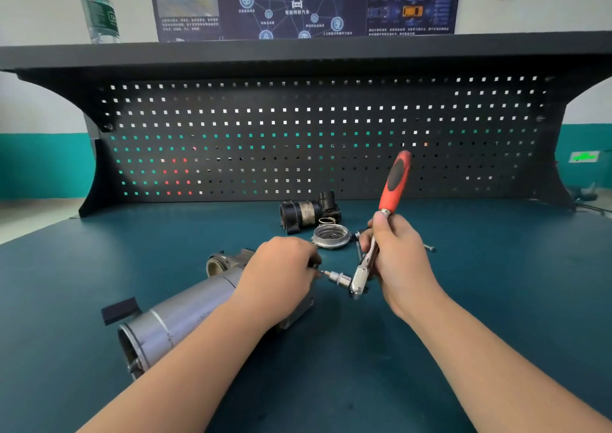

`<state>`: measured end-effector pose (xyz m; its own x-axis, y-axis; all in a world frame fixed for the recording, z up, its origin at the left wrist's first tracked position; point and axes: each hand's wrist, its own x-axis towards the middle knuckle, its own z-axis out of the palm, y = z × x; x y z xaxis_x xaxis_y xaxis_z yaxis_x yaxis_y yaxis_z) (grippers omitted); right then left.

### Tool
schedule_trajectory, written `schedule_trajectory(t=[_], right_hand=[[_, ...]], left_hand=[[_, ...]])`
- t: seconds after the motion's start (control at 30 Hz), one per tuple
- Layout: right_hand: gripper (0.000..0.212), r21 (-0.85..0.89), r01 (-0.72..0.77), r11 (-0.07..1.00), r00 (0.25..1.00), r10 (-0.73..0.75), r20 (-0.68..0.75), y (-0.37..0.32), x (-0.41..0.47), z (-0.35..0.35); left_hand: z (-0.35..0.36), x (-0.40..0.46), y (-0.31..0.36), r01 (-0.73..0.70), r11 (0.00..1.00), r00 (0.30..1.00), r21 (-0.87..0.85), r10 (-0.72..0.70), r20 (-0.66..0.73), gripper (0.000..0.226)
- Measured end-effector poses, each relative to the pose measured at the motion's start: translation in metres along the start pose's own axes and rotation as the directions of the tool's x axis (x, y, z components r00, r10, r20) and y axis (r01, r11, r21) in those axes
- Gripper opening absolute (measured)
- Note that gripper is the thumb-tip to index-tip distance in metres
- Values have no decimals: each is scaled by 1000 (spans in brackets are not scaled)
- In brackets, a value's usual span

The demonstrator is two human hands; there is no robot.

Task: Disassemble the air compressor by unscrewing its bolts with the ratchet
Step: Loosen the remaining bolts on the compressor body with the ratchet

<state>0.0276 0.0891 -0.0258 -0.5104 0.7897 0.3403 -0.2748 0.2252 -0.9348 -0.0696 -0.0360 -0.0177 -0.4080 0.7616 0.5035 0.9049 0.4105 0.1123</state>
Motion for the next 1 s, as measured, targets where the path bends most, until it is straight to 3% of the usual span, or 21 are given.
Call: schedule_trajectory(t=[0.4, 0.57, 0.73, 0.83, 0.9, 0.93, 1.0], right_hand=[[25, 19, 11, 1000, 999, -10, -40, 7, 0, 2], [22, -118, 207, 971, 978, -208, -3, -4, -12, 4], [17, -260, 581, 771, 813, -533, 237, -16, -30, 7], [12, -329, 727, 603, 686, -619, 382, -19, -34, 11], [4, -351, 764, 541, 645, -645, 410, -18, -33, 14], [7, -344, 751, 564, 661, -644, 385, -16, -31, 14], [15, -322, 625, 711, 780, -573, 251, -15, -21, 13]], left_hand=[[-5, 0, -5, -71, 997, 992, -44, 75, 99, 30], [-6, -2, -7, -57, 991, 992, -122, 70, 103, 38], [-6, -3, -3, -179, 980, 971, -89, 190, 144, 35], [-8, -5, -2, -233, 970, 967, -69, 238, 90, 18], [-6, -6, -1, -255, 967, 966, 9, 254, 37, 15], [-4, -6, 0, -266, 962, 964, 63, 266, 11, 17], [1, -7, -1, -279, 951, 958, 133, 285, -31, 20]])
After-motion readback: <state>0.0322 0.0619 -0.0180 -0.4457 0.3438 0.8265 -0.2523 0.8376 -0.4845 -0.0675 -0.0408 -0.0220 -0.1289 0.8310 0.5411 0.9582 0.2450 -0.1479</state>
